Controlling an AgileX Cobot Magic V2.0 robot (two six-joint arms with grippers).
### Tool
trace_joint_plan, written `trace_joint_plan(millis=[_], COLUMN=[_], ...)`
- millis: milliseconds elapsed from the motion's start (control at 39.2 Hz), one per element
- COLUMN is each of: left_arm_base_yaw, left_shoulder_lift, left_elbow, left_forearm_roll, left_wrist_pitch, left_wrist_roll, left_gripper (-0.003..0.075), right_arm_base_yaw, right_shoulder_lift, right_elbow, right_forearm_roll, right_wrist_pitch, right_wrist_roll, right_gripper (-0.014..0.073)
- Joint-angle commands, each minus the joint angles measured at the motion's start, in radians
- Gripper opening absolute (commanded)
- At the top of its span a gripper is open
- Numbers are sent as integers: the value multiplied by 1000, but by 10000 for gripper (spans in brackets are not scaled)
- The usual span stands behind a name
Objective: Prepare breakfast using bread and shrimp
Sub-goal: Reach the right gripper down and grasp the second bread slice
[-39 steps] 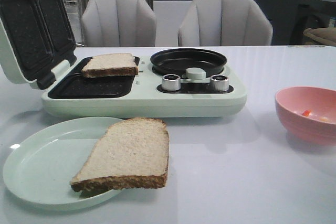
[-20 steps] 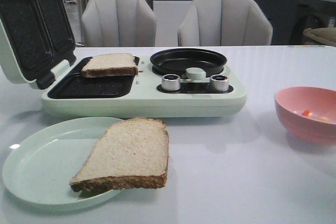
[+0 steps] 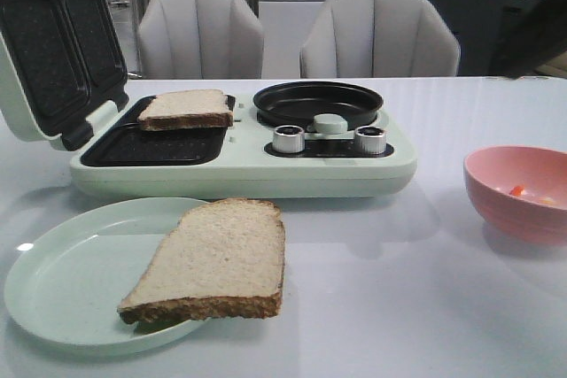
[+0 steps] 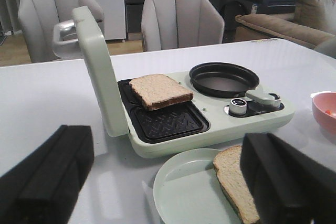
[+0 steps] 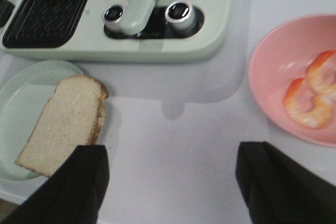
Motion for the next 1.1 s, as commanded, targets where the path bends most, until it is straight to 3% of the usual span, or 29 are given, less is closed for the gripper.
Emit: trace_joint_plan(millis=[0, 306, 434, 740, 1072], left_arm_base_yaw=[3, 3, 3, 3, 3], left_shoulder_lift=[15, 15, 15, 15, 15], left_elbow=[-26, -26, -26, -26, -26], left_forearm_roll=[-2, -2, -2, -2, -2], left_wrist_pitch=[-79, -79, -79, -79, -79], left_wrist_roll=[-9, -9, -9, -9, -9], left_gripper=[625, 625, 625, 625, 625], right_arm_base_yaw=[47, 104, 103, 79, 79], right_shoulder_lift=[105, 436, 536, 739, 873], right_elbow=[-72, -216, -267, -365, -378], right_forearm_roll=[51, 212, 403, 946, 1212], right_wrist_pitch=[-63, -25, -16, 93, 106], right_wrist_roll=[-1, -101, -247, -750, -931], right_gripper=[601, 601, 601, 601, 599])
